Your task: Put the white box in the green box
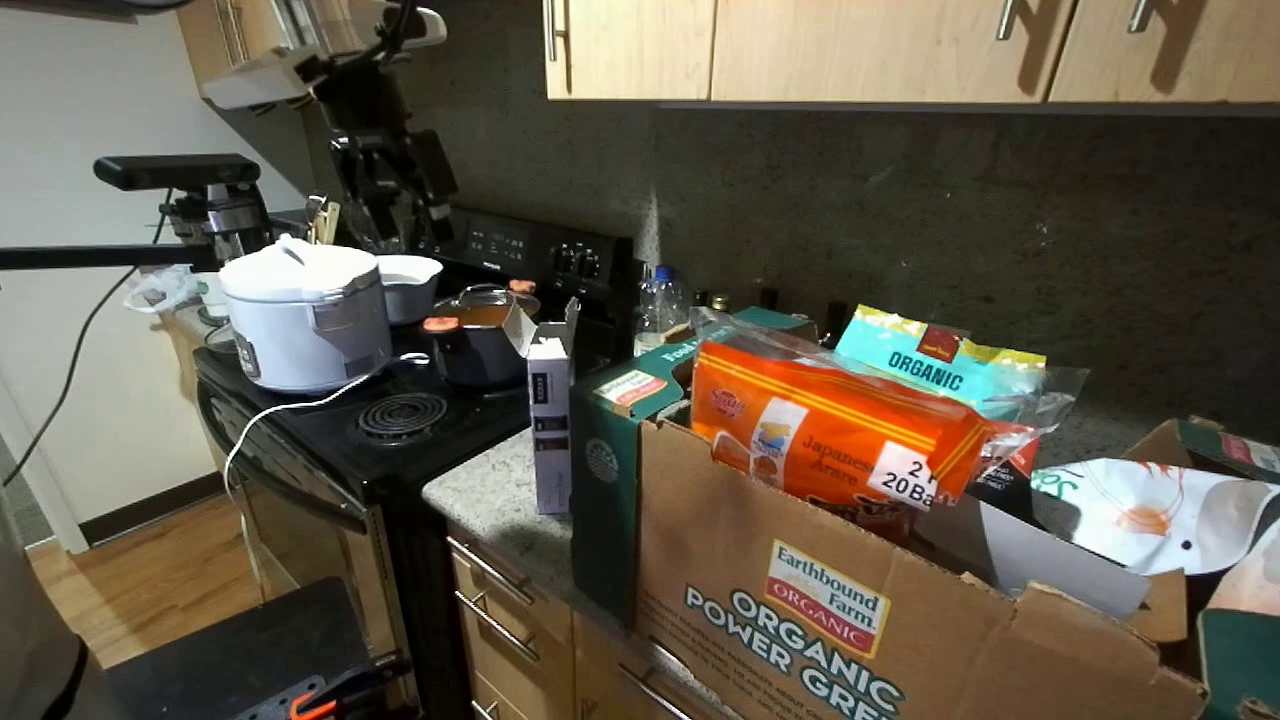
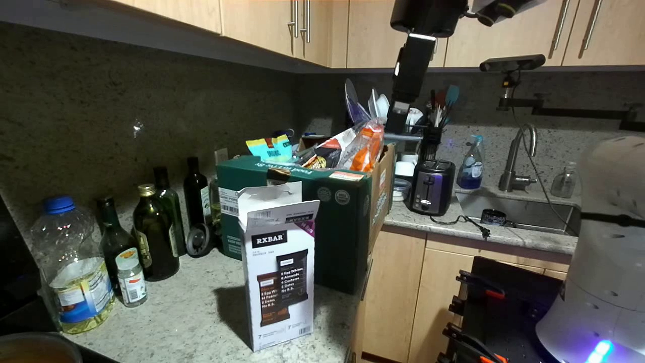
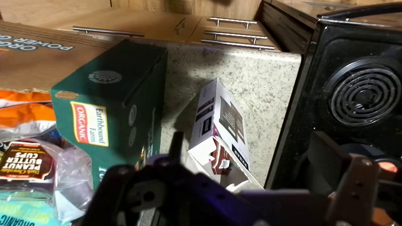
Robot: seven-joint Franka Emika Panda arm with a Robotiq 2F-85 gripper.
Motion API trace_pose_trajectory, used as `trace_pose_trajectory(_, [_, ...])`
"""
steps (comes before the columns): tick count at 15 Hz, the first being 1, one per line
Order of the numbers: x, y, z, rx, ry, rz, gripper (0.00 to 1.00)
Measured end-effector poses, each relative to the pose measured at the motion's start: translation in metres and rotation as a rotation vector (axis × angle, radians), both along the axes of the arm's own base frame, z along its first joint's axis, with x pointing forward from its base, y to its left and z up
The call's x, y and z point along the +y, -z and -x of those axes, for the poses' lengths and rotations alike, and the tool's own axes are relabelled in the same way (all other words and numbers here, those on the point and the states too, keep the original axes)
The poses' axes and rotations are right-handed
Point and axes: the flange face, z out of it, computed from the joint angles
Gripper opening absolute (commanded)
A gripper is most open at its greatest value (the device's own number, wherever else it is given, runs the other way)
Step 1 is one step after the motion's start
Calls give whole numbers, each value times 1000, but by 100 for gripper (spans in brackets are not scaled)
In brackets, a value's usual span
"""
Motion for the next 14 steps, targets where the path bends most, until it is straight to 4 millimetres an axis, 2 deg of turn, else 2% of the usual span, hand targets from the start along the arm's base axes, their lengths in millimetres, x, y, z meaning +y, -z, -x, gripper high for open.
trace_pose_trajectory(5, [16,8,-14,28,-75,32,100])
trace_pose_trajectory(14, [49,35,-62,102,-339,69,100])
